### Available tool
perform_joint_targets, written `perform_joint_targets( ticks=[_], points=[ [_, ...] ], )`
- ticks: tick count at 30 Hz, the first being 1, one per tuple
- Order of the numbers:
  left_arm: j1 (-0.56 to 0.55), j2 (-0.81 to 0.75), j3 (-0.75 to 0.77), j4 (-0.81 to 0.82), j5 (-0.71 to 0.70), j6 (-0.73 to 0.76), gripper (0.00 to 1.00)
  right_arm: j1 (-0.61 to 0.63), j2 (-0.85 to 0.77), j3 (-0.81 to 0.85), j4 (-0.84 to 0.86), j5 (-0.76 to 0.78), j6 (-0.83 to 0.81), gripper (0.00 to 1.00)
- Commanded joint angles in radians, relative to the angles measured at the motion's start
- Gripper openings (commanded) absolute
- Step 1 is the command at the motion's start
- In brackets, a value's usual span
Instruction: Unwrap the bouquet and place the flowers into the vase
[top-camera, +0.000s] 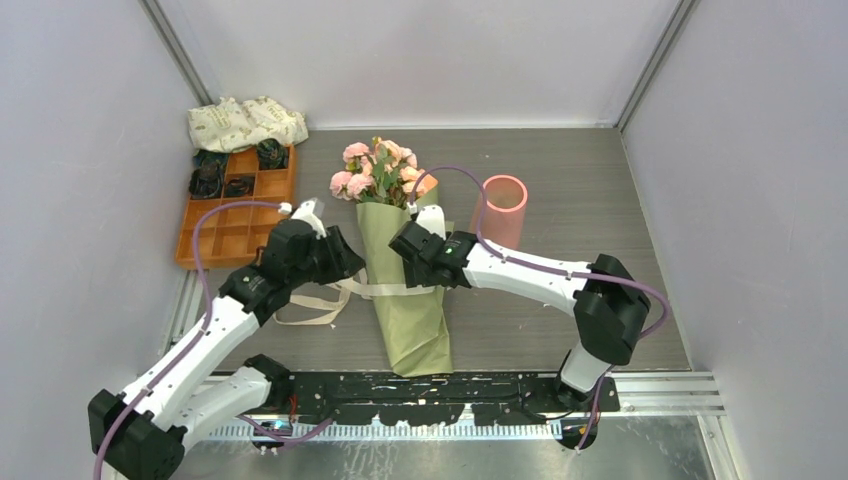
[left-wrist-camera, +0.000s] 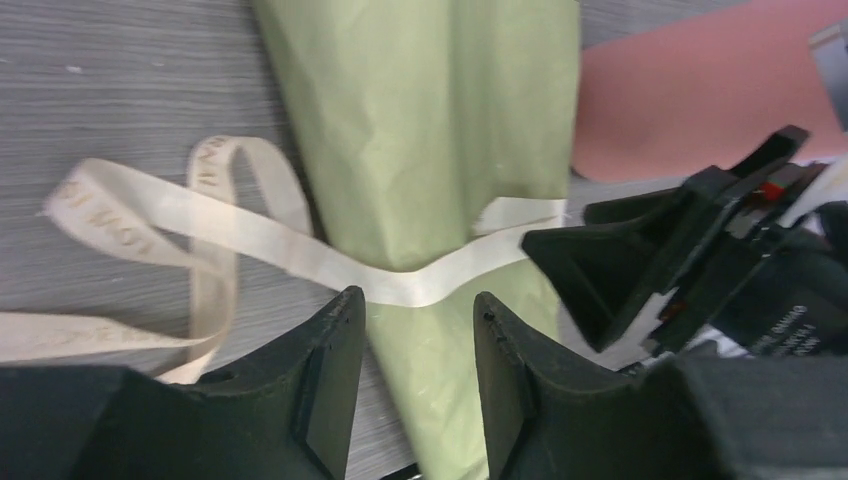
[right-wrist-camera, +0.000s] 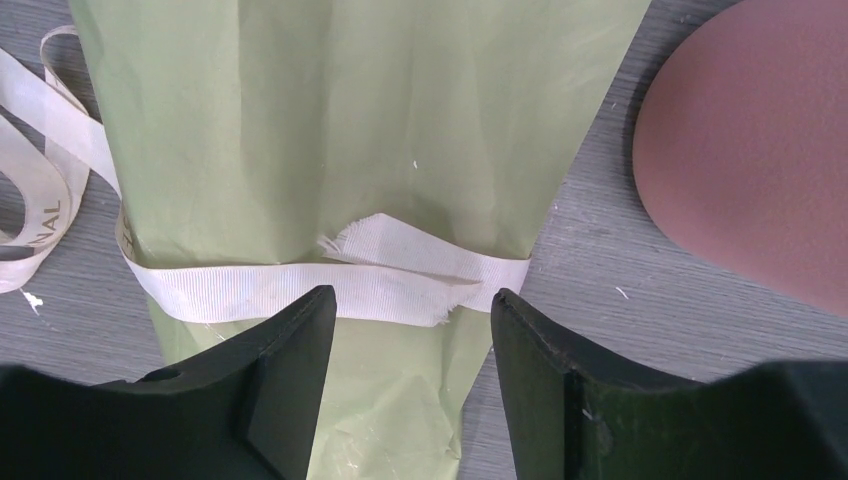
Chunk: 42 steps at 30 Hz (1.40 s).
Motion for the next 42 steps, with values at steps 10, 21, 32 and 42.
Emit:
perform_joint_targets(
  ticks=[10,21,32,42],
  points=[
    [-0.258,0.296,0.055,0.148,-0.062,-0.042,0.49,0.003,-0.298,-0.052,-0.031,0.101,0.04,0.65],
    [-0.295,0.444,0.094,0.115,-0.238,-0.031,0.46,0.003,-0.455,-0.129,-0.049,0.105,0.066,0.65],
    [-0.294,0.514,0.102,0.052,-0.343,-0.028,0.23,0.003,-0.478,-0.158,-0.016,0.089,0.068,0.65],
    [-0.294,0.368,0.133,-0.125,-0.456,-0.058,0.0,0.003,-0.481,-0.172,0.005,0.084,0.06,0.64]
  ],
)
